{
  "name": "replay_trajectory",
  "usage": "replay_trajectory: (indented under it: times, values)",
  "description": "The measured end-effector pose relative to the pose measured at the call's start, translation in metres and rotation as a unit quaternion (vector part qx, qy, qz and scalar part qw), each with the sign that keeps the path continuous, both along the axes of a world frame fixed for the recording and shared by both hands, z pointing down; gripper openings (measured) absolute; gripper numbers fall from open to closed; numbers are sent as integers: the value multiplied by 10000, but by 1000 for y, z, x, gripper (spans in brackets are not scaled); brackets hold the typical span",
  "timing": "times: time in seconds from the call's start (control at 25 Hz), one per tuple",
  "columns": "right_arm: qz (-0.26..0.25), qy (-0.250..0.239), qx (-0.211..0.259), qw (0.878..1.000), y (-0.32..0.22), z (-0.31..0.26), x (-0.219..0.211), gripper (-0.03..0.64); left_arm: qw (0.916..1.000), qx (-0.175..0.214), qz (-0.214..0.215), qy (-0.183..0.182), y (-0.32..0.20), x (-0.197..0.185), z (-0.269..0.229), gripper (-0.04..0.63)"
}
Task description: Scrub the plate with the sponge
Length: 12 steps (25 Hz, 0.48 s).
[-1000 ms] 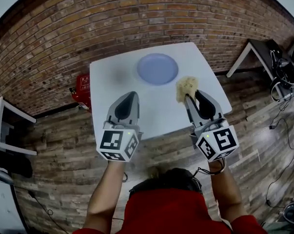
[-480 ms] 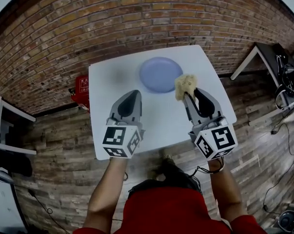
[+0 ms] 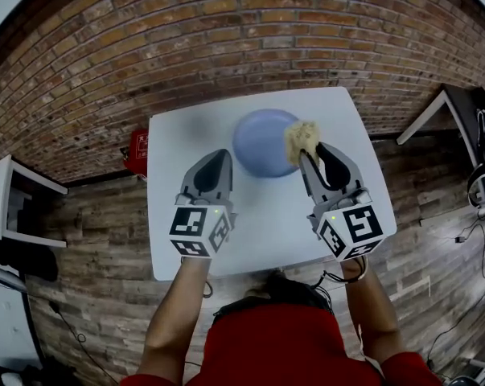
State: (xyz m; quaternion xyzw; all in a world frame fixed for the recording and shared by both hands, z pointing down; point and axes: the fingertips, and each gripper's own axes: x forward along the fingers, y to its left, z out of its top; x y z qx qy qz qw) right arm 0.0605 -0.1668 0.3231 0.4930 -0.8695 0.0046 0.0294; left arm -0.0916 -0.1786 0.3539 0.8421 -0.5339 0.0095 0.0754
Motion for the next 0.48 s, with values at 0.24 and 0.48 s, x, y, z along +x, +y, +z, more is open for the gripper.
replay_trajectory:
  times: [0.24, 0.48]
  values:
    - [-219, -29, -86, 9997, -46, 5, 9, 120, 9996, -152, -218, -94, -40, 9, 8, 14]
    - [-331, 8, -249, 9991, -83, 15, 12, 120, 9983, -411, -378, -152, -68, 11, 26, 14]
